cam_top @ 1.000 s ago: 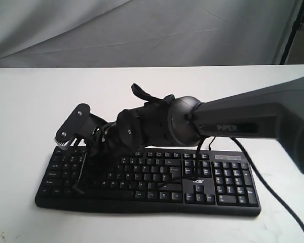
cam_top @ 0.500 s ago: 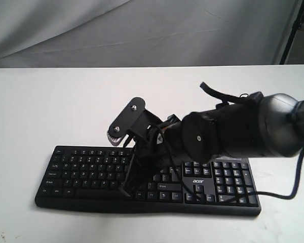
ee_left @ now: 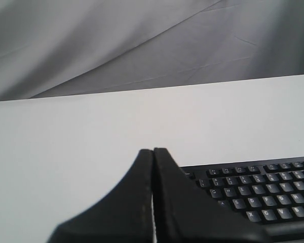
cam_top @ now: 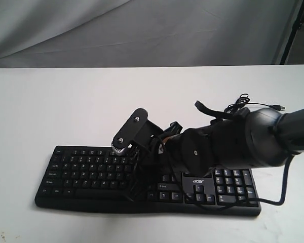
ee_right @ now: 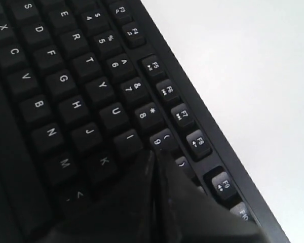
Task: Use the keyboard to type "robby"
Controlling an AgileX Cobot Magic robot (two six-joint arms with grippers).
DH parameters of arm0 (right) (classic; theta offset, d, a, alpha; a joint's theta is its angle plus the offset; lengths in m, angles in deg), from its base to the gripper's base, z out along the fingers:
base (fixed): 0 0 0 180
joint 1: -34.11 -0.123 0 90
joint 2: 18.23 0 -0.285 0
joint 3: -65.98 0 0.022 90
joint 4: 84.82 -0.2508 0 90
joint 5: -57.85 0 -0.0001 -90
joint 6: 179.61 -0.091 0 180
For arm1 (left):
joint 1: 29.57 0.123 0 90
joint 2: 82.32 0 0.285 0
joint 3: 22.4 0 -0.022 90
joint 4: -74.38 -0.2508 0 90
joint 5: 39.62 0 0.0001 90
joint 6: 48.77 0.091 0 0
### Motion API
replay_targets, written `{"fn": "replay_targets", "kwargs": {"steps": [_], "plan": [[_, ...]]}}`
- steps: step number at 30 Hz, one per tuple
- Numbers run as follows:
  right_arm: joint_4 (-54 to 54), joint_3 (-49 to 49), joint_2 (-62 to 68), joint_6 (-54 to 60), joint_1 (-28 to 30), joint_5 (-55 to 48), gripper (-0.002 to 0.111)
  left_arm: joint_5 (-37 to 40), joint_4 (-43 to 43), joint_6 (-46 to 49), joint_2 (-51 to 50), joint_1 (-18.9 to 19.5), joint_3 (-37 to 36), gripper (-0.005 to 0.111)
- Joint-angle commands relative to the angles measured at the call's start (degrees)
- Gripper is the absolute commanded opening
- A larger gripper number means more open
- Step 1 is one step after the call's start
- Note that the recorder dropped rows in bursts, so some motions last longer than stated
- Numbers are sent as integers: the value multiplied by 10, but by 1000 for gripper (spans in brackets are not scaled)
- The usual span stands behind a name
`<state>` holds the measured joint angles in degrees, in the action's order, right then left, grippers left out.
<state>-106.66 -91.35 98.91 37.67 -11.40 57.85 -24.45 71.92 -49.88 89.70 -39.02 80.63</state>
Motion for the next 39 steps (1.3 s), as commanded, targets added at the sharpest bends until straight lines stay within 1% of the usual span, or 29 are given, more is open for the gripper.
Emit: {"fn": "replay_targets", "kwargs": {"steps": [1, 25, 31, 33, 36, 39], "plan": [[9, -16, 12, 4, 3, 0, 0, -4, -3, -2, 2, -4, -2, 0], [9, -16, 40, 4, 3, 4, 0, -4, -3, -2, 2, -4, -2, 0], [9, -16, -3, 4, 2, 6, 0, -4, -3, -2, 2, -4, -2, 0], [9, -21, -19, 2, -5, -10, 0, -4, -3, -2, 2, -4, -2, 0], [9, -56, -18, 2, -25, -70, 0, -4, -3, -2, 2, -4, -2, 0], [9, -83, -2, 2, -47, -78, 0, -4, -3, -2, 2, -4, -2, 0]]}}
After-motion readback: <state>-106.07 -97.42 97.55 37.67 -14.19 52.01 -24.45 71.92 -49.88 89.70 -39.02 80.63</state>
